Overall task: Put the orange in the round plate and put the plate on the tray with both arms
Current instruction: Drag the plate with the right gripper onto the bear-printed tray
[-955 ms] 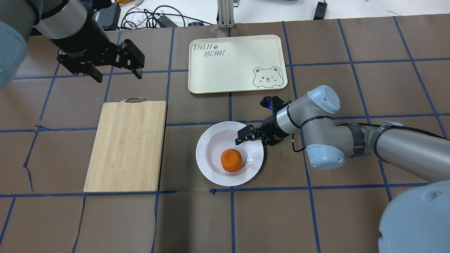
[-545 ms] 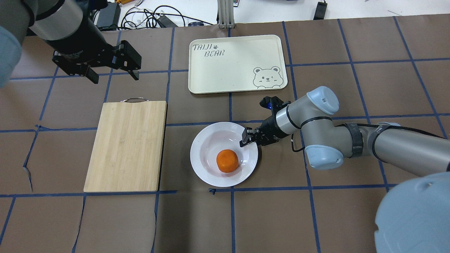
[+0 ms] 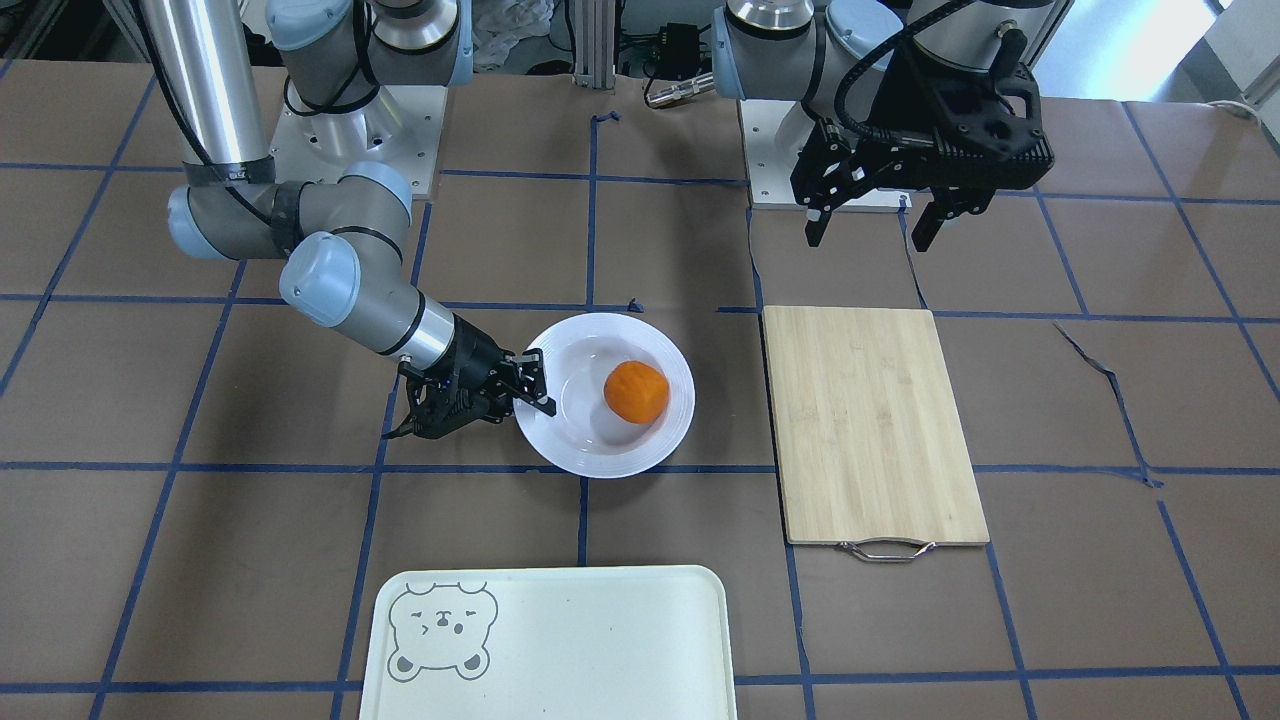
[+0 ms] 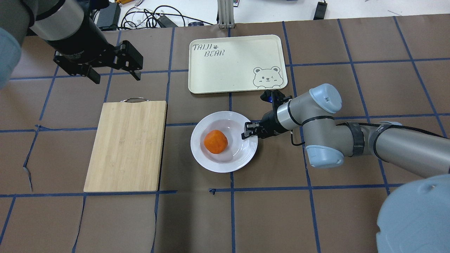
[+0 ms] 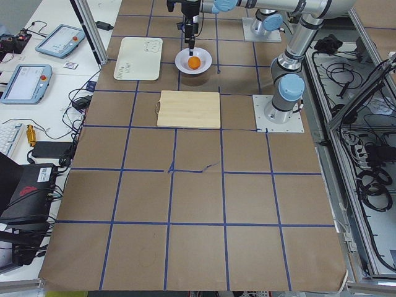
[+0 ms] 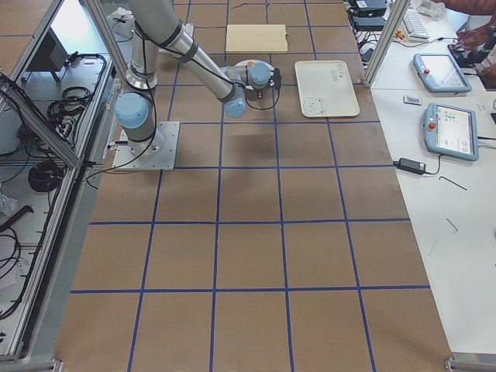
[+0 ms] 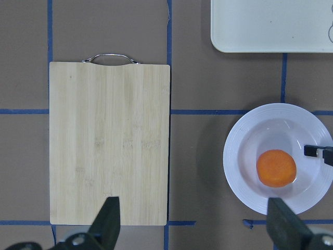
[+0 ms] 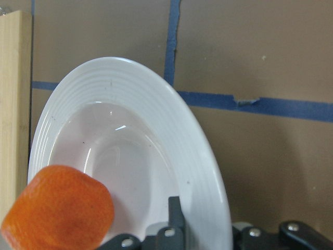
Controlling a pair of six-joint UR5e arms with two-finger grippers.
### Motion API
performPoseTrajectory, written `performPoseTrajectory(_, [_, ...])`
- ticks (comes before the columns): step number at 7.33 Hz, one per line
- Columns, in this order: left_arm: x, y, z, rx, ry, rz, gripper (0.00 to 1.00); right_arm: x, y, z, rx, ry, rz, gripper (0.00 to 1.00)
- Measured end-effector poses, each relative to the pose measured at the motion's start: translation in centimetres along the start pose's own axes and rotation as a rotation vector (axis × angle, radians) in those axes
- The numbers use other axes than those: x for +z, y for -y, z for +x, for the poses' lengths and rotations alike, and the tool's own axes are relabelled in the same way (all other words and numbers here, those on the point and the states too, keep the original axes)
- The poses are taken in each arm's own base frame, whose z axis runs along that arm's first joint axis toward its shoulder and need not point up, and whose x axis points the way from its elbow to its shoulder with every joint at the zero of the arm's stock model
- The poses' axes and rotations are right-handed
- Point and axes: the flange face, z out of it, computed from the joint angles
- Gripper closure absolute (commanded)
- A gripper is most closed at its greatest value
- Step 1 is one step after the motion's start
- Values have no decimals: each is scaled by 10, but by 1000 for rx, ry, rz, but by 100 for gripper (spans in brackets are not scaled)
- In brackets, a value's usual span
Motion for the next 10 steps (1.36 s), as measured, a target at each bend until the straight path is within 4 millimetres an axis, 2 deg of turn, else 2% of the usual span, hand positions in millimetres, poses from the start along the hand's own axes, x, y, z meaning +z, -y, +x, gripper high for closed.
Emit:
performPoseTrajectory(2, [-1, -5, 0, 0, 3, -16, 0, -11, 10, -4, -37, 25, 68, 100])
performPoseTrajectory(4, [0, -6, 0, 0, 4, -24, 0, -34, 39, 0, -22, 66, 135, 100])
performPoseTrajectory(5, [0, -6, 0, 0, 4, -24, 0, -46, 62, 1, 6, 74, 148, 100])
performPoseTrajectory(7, [0, -6, 0, 0, 3, -24, 0, -61, 121, 2, 53, 74, 133, 100])
performPoseTrajectory(10, [1, -6, 0, 0, 1, -26, 0, -50, 213, 23, 110, 52, 134, 100])
